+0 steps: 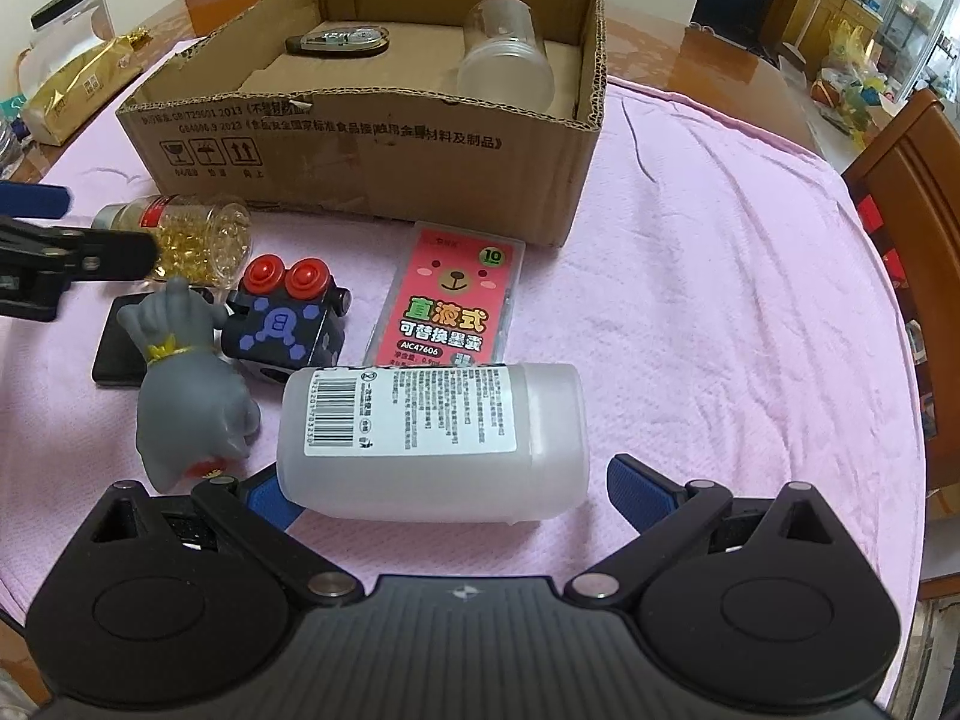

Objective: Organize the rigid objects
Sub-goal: 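Move both tools back toward the gold-capsule jar and white bottle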

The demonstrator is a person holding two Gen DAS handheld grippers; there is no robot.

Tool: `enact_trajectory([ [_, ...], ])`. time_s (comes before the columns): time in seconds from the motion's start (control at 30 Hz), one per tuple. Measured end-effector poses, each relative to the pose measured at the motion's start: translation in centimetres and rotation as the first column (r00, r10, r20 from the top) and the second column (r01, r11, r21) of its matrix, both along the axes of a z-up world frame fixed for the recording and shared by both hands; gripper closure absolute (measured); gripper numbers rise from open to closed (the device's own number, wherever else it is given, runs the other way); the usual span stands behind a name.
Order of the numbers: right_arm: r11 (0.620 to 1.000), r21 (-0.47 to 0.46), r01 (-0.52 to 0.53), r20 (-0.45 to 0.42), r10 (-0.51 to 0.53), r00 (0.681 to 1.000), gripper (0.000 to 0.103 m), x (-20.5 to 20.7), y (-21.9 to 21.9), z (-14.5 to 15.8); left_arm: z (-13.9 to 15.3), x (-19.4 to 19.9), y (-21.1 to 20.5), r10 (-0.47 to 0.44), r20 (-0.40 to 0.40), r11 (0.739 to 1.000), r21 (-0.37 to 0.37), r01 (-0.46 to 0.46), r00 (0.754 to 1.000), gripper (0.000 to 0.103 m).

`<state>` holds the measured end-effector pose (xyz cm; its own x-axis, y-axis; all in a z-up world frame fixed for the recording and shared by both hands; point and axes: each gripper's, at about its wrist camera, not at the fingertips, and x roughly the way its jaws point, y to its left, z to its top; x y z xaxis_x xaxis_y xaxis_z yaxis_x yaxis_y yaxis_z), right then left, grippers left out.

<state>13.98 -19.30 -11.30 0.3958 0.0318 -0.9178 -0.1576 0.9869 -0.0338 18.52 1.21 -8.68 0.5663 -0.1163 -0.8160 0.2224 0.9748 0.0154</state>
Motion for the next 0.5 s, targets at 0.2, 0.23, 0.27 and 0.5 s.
enact_trajectory([
  [0.2, 1.0, 0.008, 0.0, -0.001, 0.0, 1.0, 0.0, 0.2, -0.1, -0.1, -0.9, 1.3, -1.1, 0.047, 0.009, 0.999, -0.001, -0.047, 0.999, 0.001],
  [0.23, 1.0, 0.01, 0.0, -0.001, 0.0, 1.0, 0.0, 0.2, -0.2, -0.1, -1.0, 1.4, -1.1, 0.051, 0.008, 0.999, -0.004, -0.051, 0.999, 0.001],
  [0.27, 1.0, 0.012, 0.001, -0.002, -0.001, 1.0, 0.0, 0.3, -0.2, -0.2, -1.1, 1.5, -1.2, 0.057, 0.009, 0.998, 0.0, -0.057, 0.998, 0.001],
  [0.5, 1.0, 0.01, -0.006, -0.008, 0.006, 1.0, 0.0, 0.3, -0.3, -0.7, -1.1, 0.6, 0.1, 0.073, 0.015, 0.996, 0.05, -0.074, 0.997, 0.001],
])
